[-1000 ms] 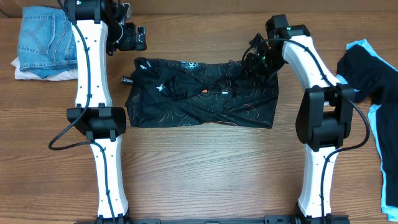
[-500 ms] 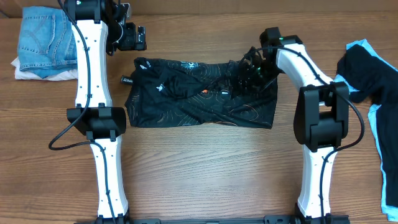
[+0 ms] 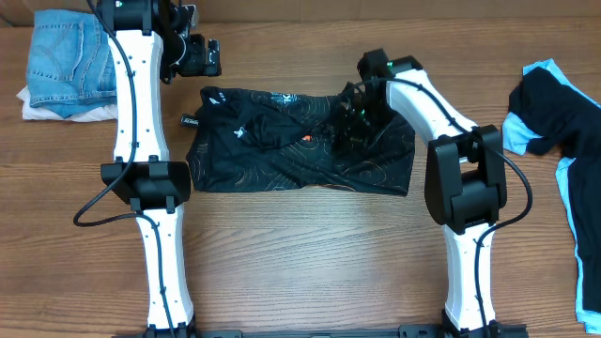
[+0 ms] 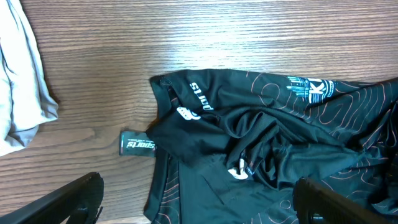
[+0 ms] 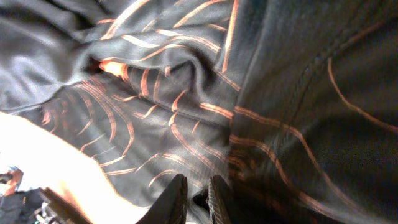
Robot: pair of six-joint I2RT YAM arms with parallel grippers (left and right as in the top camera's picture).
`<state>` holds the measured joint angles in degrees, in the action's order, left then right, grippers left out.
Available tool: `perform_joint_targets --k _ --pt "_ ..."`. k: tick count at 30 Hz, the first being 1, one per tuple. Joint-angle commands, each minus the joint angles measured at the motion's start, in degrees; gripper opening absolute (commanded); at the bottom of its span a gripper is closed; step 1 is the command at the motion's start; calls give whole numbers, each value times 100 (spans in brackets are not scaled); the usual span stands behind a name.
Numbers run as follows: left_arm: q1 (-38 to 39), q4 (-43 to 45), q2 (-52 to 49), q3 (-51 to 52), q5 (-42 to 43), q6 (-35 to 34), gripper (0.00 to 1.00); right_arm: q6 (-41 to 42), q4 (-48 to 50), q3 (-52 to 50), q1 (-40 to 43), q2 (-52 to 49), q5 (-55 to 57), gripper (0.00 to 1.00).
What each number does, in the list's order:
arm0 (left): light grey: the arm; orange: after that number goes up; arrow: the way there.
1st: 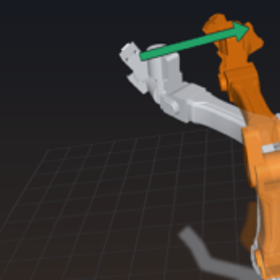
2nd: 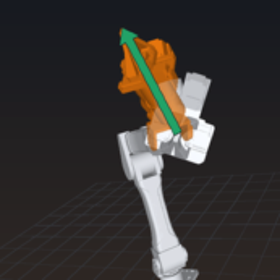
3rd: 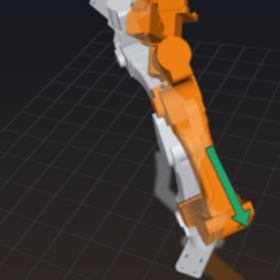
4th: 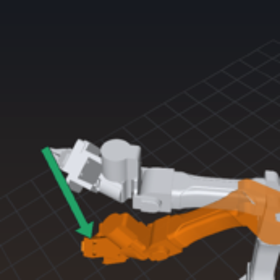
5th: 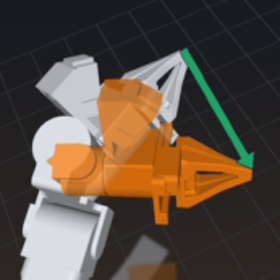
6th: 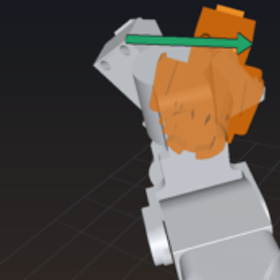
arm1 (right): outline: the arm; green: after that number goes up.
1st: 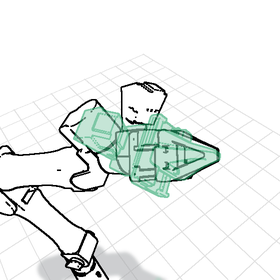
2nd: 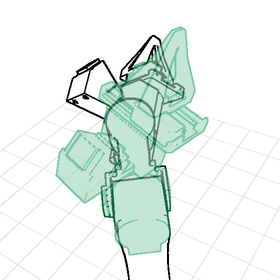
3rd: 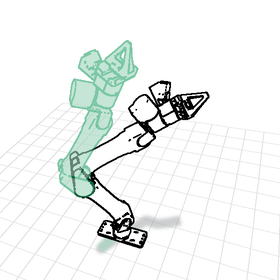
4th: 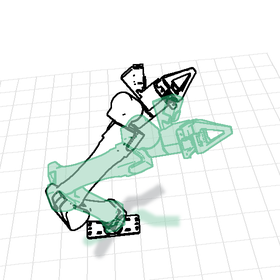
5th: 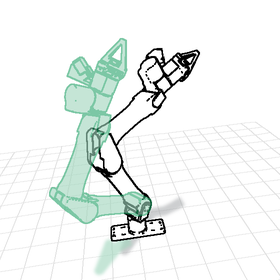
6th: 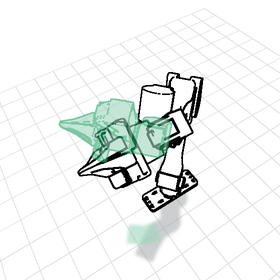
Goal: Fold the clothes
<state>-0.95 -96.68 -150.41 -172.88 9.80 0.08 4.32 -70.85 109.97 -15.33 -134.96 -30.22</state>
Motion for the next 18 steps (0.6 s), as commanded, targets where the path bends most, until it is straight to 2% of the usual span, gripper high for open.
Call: perform_joint_targets --k 1,5,7,10,11,15,18 --pt "33 -13 192 -111 74 -52 100 2 -186 601 44 221 -96 17" --pt "33 -13 192 -111 74 -52 100 284 -391 944 160 221 459 17" --pt "33 -13 192 -111 72 -50 100 446 -595 979 284 225 621 23" --pt "33 -13 192 -111 72 -52 100 398 -922 920 354 223 774 25" --pt "33 -13 192 -111 72 -52 100 398 -1025 898 352 223 907 29" --pt "33 -13 192 -111 74 -55 100 358 -1174 726 275 223 1152 57" --pt "33 -13 192 -111 74 -52 100 361 -1086 553 175 223 1154 61"
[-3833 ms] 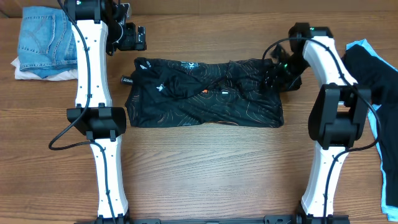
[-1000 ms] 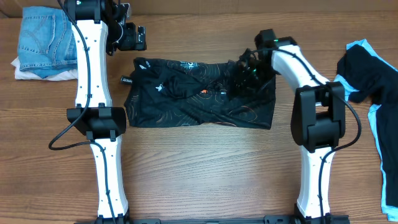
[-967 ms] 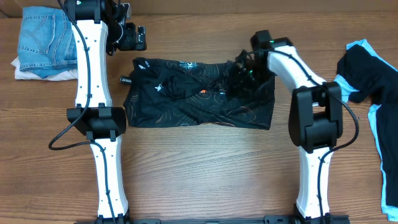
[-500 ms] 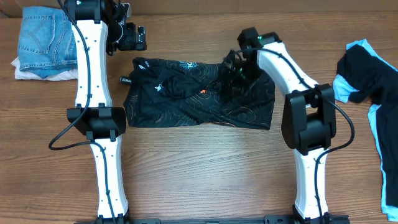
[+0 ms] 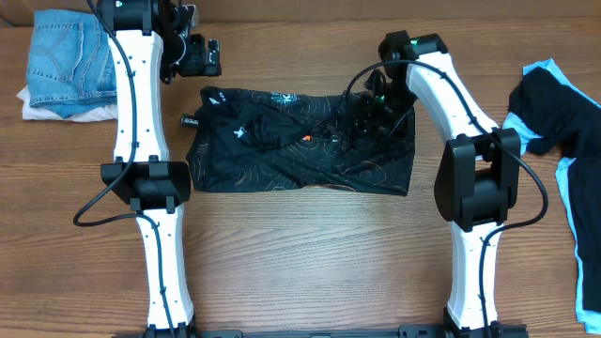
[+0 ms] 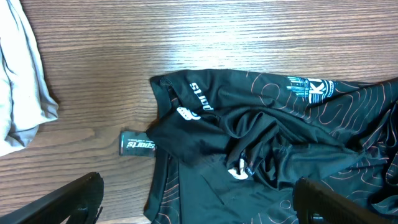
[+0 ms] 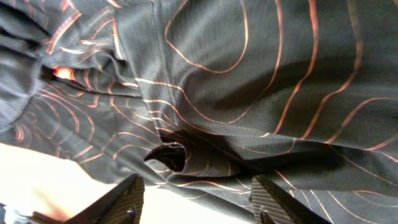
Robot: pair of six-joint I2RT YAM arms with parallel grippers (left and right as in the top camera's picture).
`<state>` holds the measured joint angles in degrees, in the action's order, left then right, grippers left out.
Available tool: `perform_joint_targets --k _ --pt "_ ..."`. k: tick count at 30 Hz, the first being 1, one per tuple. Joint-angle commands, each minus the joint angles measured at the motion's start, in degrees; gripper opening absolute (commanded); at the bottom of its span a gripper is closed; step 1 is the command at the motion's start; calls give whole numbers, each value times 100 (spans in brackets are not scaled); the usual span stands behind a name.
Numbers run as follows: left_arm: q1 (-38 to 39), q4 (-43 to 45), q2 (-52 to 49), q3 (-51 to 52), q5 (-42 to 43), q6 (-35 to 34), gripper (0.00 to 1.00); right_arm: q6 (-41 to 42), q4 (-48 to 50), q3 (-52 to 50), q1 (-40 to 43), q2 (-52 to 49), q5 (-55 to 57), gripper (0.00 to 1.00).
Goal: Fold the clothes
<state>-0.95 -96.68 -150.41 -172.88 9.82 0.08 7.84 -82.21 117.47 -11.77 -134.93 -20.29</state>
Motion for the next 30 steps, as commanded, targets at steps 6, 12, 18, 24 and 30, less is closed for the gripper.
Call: perform_joint_targets --k 6,12,18,24,30 --pt "33 -13 192 -111 72 -55 100 42 315 -439 -400 216 168 66" --pt "35 -13 192 -111 72 -52 100 149 654 -796 -435 216 227 60" --pt "33 -13 192 -111 72 -52 100 435 730 -822 -435 219 219 4" --pt "33 -13 192 -111 70 -52 100 411 17 -745 -442 286 -273 4" --pt "33 -11 192 -111 70 -52 100 -76 -452 -748 -535 315 -426 9"
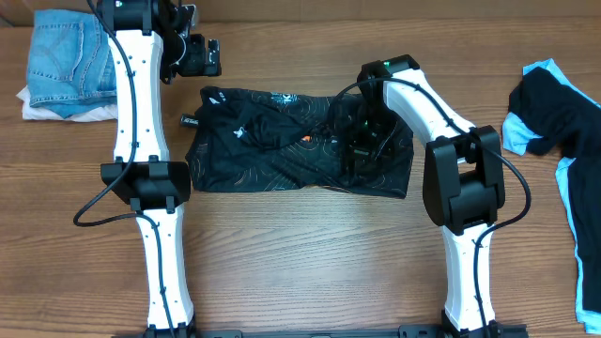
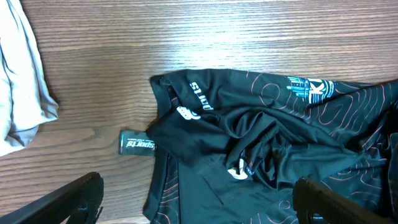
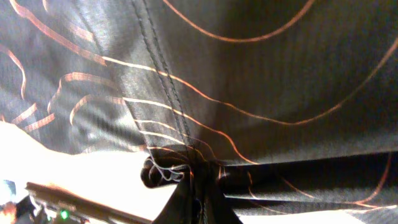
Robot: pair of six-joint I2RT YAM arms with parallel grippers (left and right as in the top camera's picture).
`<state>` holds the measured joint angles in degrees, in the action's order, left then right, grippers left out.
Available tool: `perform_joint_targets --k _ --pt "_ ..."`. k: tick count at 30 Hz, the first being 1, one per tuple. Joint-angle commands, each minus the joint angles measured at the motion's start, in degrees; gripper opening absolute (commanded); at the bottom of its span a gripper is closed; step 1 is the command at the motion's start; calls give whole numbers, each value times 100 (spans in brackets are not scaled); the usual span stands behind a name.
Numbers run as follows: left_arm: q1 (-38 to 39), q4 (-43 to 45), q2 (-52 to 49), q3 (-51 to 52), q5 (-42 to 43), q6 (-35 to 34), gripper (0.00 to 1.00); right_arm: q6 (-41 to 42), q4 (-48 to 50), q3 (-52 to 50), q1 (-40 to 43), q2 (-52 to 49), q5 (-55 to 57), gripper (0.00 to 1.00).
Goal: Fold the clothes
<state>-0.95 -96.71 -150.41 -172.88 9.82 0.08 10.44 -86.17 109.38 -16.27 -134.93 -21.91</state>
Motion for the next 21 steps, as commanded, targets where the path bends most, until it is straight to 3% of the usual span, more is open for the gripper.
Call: perform_joint_targets --k 1,4,19,21 --pt "33 -9 192 -111 72 -52 100 -361 -33 61 -111 315 -271 13" --pt "33 -11 192 -111 72 -52 100 -361 109 61 -175 315 -282 25" --pt "33 -9 192 -111 70 -52 100 -494 769 546 -57 553 -1027 30" --pt "33 -9 192 -111 70 -52 100 -487 892 675 59 636 -1010 42"
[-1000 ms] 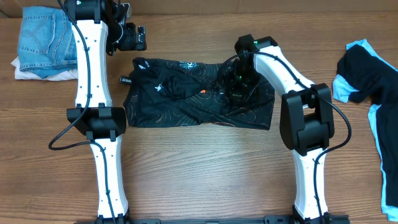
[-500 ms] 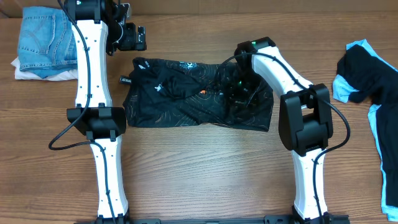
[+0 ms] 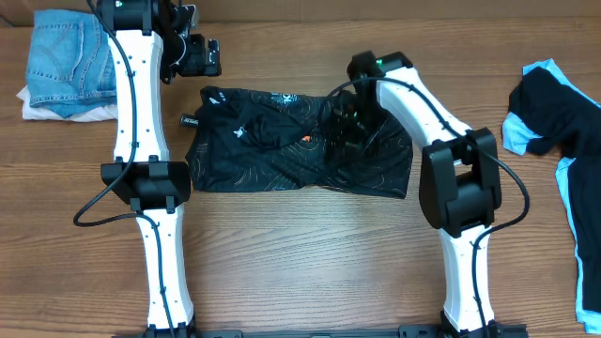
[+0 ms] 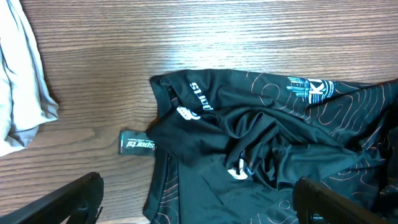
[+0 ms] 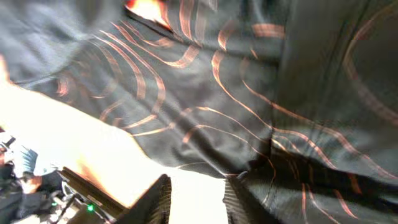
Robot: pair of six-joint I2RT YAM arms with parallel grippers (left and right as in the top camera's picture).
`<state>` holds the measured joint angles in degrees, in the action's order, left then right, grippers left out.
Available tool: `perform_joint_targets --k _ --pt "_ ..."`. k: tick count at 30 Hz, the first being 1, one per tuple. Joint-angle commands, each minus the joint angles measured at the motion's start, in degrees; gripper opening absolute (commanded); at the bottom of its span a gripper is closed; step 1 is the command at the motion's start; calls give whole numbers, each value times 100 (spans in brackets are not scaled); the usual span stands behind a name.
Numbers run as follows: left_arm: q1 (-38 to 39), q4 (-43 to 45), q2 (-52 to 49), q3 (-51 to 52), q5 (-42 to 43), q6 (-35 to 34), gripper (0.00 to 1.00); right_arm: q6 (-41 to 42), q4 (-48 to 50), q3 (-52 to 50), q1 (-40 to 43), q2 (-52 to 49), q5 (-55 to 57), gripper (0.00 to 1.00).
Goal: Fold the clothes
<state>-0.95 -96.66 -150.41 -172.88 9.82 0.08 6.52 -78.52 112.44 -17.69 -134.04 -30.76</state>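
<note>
A black garment (image 3: 282, 150) with orange contour lines lies crumpled and roughly rectangular across the middle of the table. It also fills the left wrist view (image 4: 267, 137) and the right wrist view (image 5: 249, 93). My right gripper (image 5: 199, 199) is low over the garment's right-centre (image 3: 349, 127). Its fingers are apart, with bright table showing between them and a fabric edge against the right finger (image 5: 242, 199). My left gripper (image 4: 199, 205) hangs open above the garment's back-left corner (image 3: 199, 58) and touches nothing.
Folded jeans (image 3: 66, 52) lie on a white cloth (image 4: 18, 81) at the back left. A black and light-blue garment (image 3: 554, 122) lies at the right edge. A small dark label (image 4: 138, 144) sticks out at the black garment's left edge.
My right gripper was shut on a pinch of the black fabric. Now it is open and sits a little further left and back on the garment. The left arm has not moved.
My right gripper was first shut low on the garment's right-centre. It was then open and higher near the back right edge, then shut on a fold of fabric, and is now open again. The garment's outline has barely changed, and the left gripper stayed open.
</note>
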Motion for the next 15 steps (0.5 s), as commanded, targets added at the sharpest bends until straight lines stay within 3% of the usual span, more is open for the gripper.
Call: perform_joint_targets --k 1,3,5,15 --pt "33 -15 192 -111 72 -52 100 -94 243 415 278 564 -125 55" --pt "35 -15 192 -111 72 -55 100 -28 568 437 431 568 -81 78" --pt "33 -15 192 -111 72 -52 100 72 918 409 577 566 63 87" --pt "33 -13 192 -111 72 -55 100 872 1829 334 656 527 1060 84"
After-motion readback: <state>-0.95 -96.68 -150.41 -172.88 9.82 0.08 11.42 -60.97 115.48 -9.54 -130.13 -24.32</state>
